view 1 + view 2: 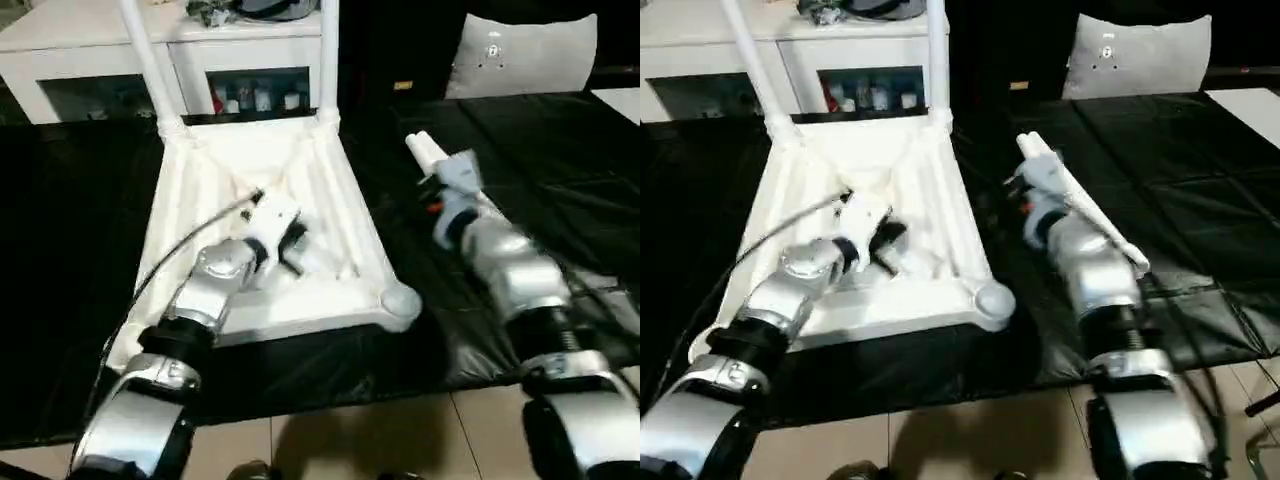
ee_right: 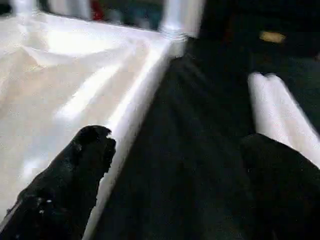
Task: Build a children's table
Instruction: Rotate table base
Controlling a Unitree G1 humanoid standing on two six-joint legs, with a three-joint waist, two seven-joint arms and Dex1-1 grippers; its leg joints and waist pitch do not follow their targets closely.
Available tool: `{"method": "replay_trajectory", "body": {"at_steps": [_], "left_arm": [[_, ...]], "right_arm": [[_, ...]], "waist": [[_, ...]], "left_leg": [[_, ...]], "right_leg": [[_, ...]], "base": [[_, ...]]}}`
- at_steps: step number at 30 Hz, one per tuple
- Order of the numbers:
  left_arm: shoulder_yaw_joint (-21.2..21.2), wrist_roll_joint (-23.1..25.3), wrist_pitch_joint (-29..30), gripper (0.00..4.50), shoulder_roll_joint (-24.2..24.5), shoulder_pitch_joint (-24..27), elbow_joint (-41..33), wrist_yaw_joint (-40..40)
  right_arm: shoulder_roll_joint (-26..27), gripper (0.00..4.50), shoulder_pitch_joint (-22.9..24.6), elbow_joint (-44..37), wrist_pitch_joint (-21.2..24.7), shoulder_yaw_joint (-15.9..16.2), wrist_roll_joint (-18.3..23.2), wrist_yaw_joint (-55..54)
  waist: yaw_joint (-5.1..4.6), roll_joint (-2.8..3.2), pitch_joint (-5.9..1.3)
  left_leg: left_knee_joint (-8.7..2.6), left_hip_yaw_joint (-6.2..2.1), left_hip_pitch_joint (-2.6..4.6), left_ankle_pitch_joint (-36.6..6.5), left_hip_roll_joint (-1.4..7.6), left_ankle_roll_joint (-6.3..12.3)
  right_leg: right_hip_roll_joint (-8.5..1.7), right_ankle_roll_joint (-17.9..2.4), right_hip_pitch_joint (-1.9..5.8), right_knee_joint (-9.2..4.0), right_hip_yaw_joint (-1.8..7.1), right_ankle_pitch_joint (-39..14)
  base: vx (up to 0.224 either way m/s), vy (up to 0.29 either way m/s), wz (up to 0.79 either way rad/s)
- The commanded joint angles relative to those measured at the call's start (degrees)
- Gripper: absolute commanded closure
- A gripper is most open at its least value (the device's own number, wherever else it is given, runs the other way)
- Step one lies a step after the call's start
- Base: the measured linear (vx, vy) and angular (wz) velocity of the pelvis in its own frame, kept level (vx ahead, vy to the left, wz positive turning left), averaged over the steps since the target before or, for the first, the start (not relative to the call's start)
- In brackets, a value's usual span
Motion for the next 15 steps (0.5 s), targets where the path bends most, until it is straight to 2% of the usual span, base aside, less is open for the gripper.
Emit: {"method": "replay_trajectory", "body": {"at_steps": [1,3,4,5,6,7,8,10,11,12,13,14,15], "left_arm": [[0.31,-2.51,2.04,4.47,0.8,1.48,-4.16,-4.73],[-0.32,-3.75,2.85,4.29,1.76,3.5,-8.9,-8.09],[-1.06,-4.06,4.07,4.16,3.0,4.97,-12.53,-9.94],[-1.06,-4.06,4.07,4.08,3.0,4.97,-12.53,-9.94],[-1.88,-4.51,5.58,4.05,4.36,6.47,-16.32,-12.01],[-2.45,-4.8,6.61,4.05,5.23,7.32,-18.55,-13.27],[-3.83,-5.09,8.32,3.97,7.09,8.86,-22.66,-15.46],[-5.04,-5.55,10.33,3.67,8.67,10.16,-26.24,-17.14],[-5.31,-5.66,10.76,3.67,8.98,10.43,-27.03,-17.48],[-5.86,-5.88,11.61,3.64,9.59,10.96,-28.63,-18.15],[-6.22,-6.05,12.48,3.64,9.92,11.39,-29.82,-18.67],[-6.65,-6.26,13.55,3.38,10.28,11.91,-31.2,-19.37],[-6.73,-6.3,13.77,3.38,10.35,12.01,-31.47,-19.51]], "right_arm": [[-0.7,0.0,0.19,-1.19,3.61,-0.02,-0.95,-0.37],[-1.74,0.0,-0.5,-1.44,7.47,0.13,-0.89,0.47],[-2.51,0.0,-1.66,-0.27,9.35,-0.05,-0.71,0.59],[-2.51,0.0,-1.66,-0.27,9.35,-0.05,-0.71,0.59],[-3.33,0.0,-2.98,1.5,10.55,-0.06,-0.85,0.54],[-3.79,0.0,-3.93,3.11,10.79,-0.15,-0.99,0.26],[-4.62,0.0,-5.87,6.41,12.05,-0.07,-1.5,-0.37],[-5.15,0.0,-7.36,9.1,12.56,0.04,-2.01,-0.86],[-5.21,0.0,-7.8,10.06,12.44,-0.03,-2.01,-0.86],[-5.32,0.0,-8.7,11.98,12.19,-0.17,-2.01,-0.85],[-5.44,0.0,-9.51,13.9,11.49,0.15,-2.56,-0.91],[-5.53,0.0,-10.69,16.77,10.47,0.62,-3.32,-0.88],[-5.55,0.0,-10.95,17.42,10.24,0.72,-3.48,-0.86]], "waist": [[0.14,-0.42,-4.51],[-0.09,-0.39,-4.36],[-0.14,-0.2,-4.38],[-0.26,-0.25,-4.44],[-0.27,-0.15,-4.42],[-0.36,-0.23,-4.41],[-0.43,-0.15,-4.42],[-0.42,0.05,-4.05],[-0.37,0.09,-4.21],[-0.43,0.02,-4.25],[-0.42,0.03,-4.05],[-0.4,0.01,-4.18],[-0.46,0.05,-4.11]], "left_leg": [[-4.01,-0.73,0.97,-11.78,2.54,3.48],[-4.19,-0.85,0.81,-12.62,2.68,2.98],[-4.17,-0.81,1.08,-13.58,2.66,2.57],[-4.24,-0.99,1.01,-13.68,2.83,2.3],[-4.2,-0.8,1.19,-13.97,2.79,2.06],[-4.26,-0.98,1.03,-13.93,2.82,1.9],[-4.35,-1.03,1.17,-14.5,2.94,1.3],[-4.2,-0.65,1.4,-15.71,2.65,0.94],[-4.18,-0.76,1.56,-15.82,2.82,0.55],[-4.2,-0.84,1.34,-15.58,2.81,0.48],[-4.16,-0.63,1.4,-15.99,2.67,0.65],[-4.16,-0.73,1.43,-16.11,2.79,0.32],[-4.19,-0.74,1.25,-15.98,2.71,0.34]], "right_leg": [[-3.6,-11.33,3.24,-3.32,2.53,-15.29],[-3.6,-11.07,3.32,-3.38,2.53,-16.64],[-3.48,-10.66,3.08,-3.46,2.52,-17.51],[-3.6,-10.75,3.3,-3.23,2.54,-17.14],[-3.44,-10.51,2.99,-3.38,2.57,-17.39],[-3.5,-10.6,3.14,-3.19,2.57,-17.12],[-3.57,-11.21,3.05,-3.01,2.54,-17.51],[-3.19,-10.91,2.61,-3.41,2.63,-18.57],[-3.36,-11.13,2.66,-3.14,2.7,-18.15],[-3.43,-11.32,2.81,-2.9,2.67,-17.66],[-3.19,-11.1,2.58,-3.24,2.67,-17.99],[-3.4,-11.39,2.67,-3.01,2.7,-17.85],[-3.29,-11.4,2.76,-3.06,2.67,-17.78]], "base": [[0.0,0.0,0.0],[0.0,0.0,0.0],[0.0,0.0,0.0],[0.0,0.0,0.0],[0.0,0.0,0.0],[0.0,0.0,0.0],[0.0,0.0,0.0],[0.0,0.0,0.0],[0.0,0.0,0.0],[0.0,0.0,0.0],[0.0,0.0,0.0],[0.0,0.0,0.0],[0.0,0.0,0.0]]}}
